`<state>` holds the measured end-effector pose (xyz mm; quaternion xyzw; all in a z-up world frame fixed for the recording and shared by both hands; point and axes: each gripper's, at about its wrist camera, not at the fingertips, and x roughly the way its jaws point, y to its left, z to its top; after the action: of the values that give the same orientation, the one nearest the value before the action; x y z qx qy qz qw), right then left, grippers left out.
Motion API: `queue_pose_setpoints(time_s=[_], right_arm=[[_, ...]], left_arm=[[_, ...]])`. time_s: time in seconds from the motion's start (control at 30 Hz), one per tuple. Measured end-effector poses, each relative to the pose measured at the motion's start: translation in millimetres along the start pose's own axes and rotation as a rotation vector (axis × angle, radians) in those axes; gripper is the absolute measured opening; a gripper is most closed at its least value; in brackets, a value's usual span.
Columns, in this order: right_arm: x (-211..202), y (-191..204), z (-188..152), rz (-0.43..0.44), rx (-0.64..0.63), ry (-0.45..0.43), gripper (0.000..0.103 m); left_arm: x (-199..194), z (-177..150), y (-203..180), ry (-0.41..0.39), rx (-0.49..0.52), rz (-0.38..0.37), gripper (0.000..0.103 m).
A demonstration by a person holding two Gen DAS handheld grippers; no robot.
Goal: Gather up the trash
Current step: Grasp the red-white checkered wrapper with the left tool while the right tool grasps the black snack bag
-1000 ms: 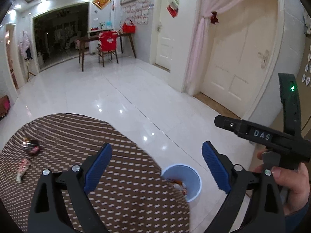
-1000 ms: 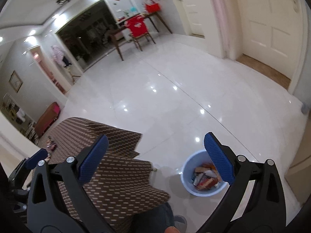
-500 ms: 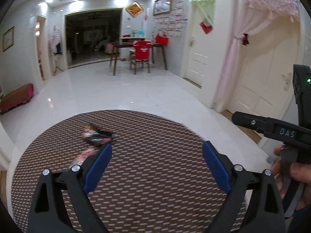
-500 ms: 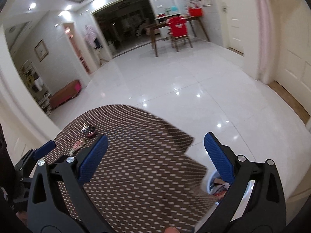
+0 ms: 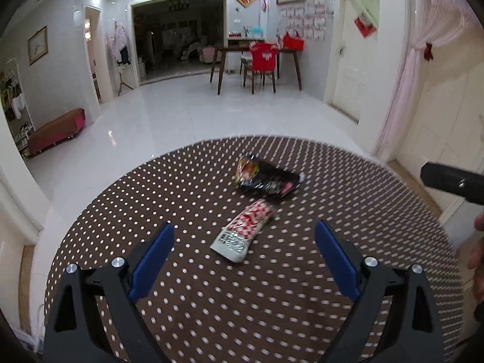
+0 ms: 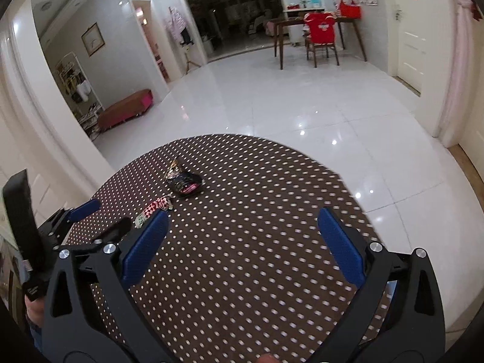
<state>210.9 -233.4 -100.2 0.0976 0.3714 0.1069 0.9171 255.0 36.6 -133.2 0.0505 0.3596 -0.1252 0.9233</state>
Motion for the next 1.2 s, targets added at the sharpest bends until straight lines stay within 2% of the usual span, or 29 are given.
queue_pose_setpoints(time_s=[0.13, 0.23, 0.3, 0.37, 0.4, 0.5, 0.63, 0.7, 0.8, 0.83, 0.87, 1.0, 1.2], right_arm=[[23, 10, -2, 0.016, -0.025, 0.03, 0.097], [39, 16, 0, 0.035, -0.052, 0.047, 0.097], [49, 20, 2, 0.047, -0.068, 0.06, 0.097], [63, 25, 4, 0.066, -0.085, 0.084, 0.097], [69, 29, 5, 0.071, -0.095, 0.093, 0.097], [92, 44, 9, 0.082, -0.149, 0.124, 0.097], [129, 70, 12, 0.073, -0.226, 0.155, 0.097], [143, 82, 12, 0.06, -0.27, 0.162, 0.092], [167, 100, 9, 0.034, -0.335, 0.198, 0.054], [165, 104, 7, 0.012, -0.364, 0.178, 0.044], [164, 109, 5, 0.01, -0.38, 0.179, 0.038], [139, 109, -13, 0.059, -0.377, 0.176, 0.037], [88, 76, -32, 0.128, -0.27, 0.146, 0.037]], left_arm=[[30, 6, 2, 0.068, 0.059, -0.013, 0.089], [50, 8, 7, 0.131, 0.075, -0.041, 0.059], [55, 8, 10, 0.146, 0.063, -0.055, 0.03], [51, 8, 13, 0.141, 0.05, -0.083, 0.022], [50, 7, 15, 0.142, 0.041, -0.086, 0.012], [42, 1, 29, 0.141, -0.019, -0.102, 0.009], [27, -10, 49, 0.122, -0.095, -0.076, 0.009], [21, -15, 58, 0.117, -0.133, -0.072, 0.009], [11, -26, 70, 0.111, -0.174, -0.066, 0.009], [6, -29, 74, 0.107, -0.185, -0.064, 0.009], [3, -31, 76, 0.103, -0.19, -0.063, 0.009], [-11, -41, 83, 0.08, -0.211, -0.07, 0.009], [-24, -41, 71, 0.04, -0.227, -0.116, 0.009]])
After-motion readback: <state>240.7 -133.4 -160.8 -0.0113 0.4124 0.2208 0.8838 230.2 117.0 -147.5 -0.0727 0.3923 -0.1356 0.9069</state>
